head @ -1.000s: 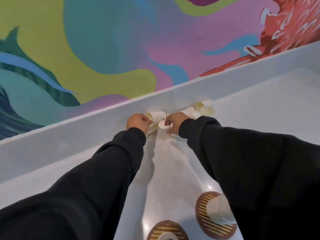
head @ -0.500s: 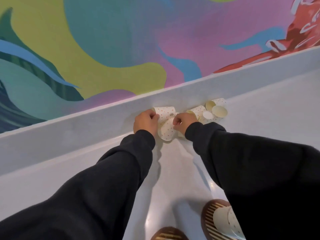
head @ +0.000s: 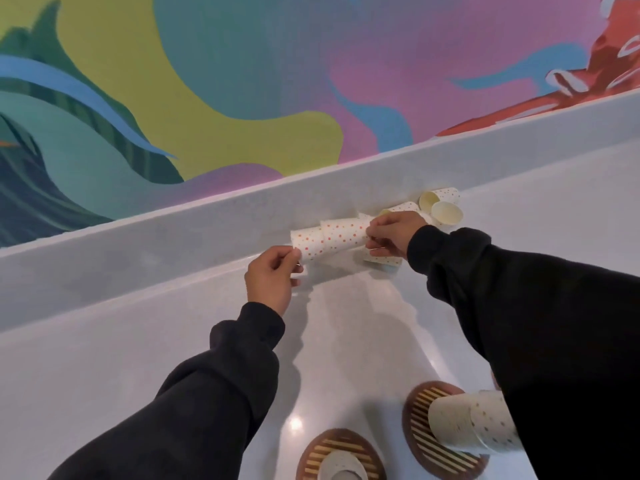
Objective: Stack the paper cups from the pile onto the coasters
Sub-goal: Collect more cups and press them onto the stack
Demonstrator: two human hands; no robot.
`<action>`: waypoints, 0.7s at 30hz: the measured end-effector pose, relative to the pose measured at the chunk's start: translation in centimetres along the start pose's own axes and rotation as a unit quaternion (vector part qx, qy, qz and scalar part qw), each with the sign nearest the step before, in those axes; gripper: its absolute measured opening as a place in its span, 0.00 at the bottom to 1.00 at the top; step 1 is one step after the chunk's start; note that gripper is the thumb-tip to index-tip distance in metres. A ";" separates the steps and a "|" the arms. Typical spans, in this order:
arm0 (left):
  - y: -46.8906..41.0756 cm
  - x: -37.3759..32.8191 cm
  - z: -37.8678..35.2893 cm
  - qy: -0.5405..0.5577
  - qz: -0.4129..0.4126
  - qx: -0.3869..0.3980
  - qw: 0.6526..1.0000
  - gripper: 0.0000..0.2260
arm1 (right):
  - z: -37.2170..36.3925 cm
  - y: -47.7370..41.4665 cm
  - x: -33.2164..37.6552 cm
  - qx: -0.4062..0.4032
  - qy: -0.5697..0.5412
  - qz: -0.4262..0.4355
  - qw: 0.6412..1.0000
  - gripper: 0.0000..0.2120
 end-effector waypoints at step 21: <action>0.3 1.9 -0.7 -0.017 0.064 0.005 0.998 0.03 | 0.8 -4.5 -3.4 0.072 0.723 0.124 0.676 0.25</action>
Point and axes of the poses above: each hand's wrist, its own y-axis away from the middle knuckle, its own z-axis out of the back of the hand, x = y × z, the point moved 2 cm from there along -y, towards the middle knuckle, and after that the axes turned 5 degrees about -y, right-handed, at the moved point
